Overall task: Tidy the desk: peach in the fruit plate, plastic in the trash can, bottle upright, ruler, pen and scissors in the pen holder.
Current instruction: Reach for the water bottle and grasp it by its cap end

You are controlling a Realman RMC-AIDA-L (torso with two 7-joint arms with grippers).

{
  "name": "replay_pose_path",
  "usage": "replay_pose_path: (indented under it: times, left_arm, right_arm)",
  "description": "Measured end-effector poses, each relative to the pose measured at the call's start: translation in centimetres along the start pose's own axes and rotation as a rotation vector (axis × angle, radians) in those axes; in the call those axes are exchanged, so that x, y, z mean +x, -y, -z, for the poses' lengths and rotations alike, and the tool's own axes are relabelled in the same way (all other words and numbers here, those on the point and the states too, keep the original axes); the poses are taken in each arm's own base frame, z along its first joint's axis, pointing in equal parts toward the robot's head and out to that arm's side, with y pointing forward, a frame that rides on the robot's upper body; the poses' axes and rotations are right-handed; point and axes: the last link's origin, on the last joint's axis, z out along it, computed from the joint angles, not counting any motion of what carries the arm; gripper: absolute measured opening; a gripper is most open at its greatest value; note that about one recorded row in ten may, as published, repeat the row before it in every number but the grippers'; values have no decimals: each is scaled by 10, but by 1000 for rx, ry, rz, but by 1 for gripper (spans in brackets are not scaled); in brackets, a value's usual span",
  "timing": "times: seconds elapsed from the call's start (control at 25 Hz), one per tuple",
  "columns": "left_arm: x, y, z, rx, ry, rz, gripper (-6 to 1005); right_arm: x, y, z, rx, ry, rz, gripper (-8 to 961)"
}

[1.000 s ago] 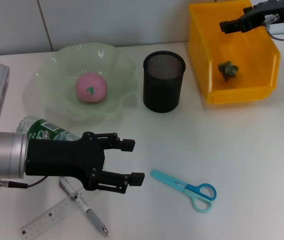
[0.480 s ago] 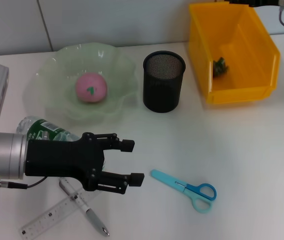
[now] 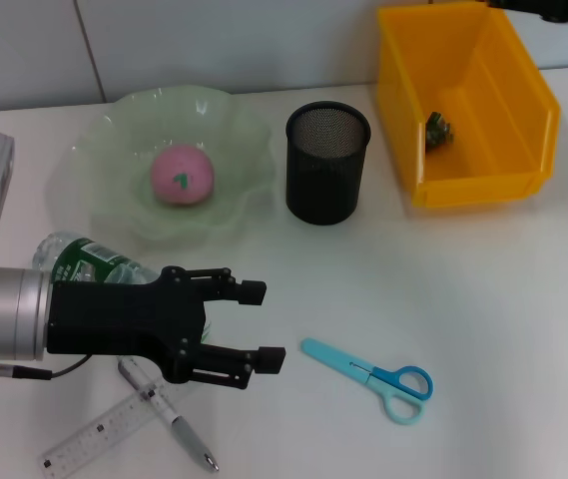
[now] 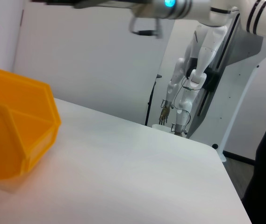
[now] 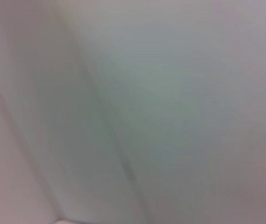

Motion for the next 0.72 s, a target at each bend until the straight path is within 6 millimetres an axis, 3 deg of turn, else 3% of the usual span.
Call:
replay_pose_path:
  times: [0.2, 0.32, 0.72]
  left_arm:
    - [1, 1, 3, 7, -12, 2, 863]
    - [2, 1, 3, 9, -18, 1, 863]
    - [2, 1, 3, 10, -24, 3, 863]
  right_arm:
    - [16, -20, 18, -155, -51, 29, 789]
    - [37, -31, 28, -247, -137, 62, 789]
    - [82, -30, 39, -292, -306, 46, 788]
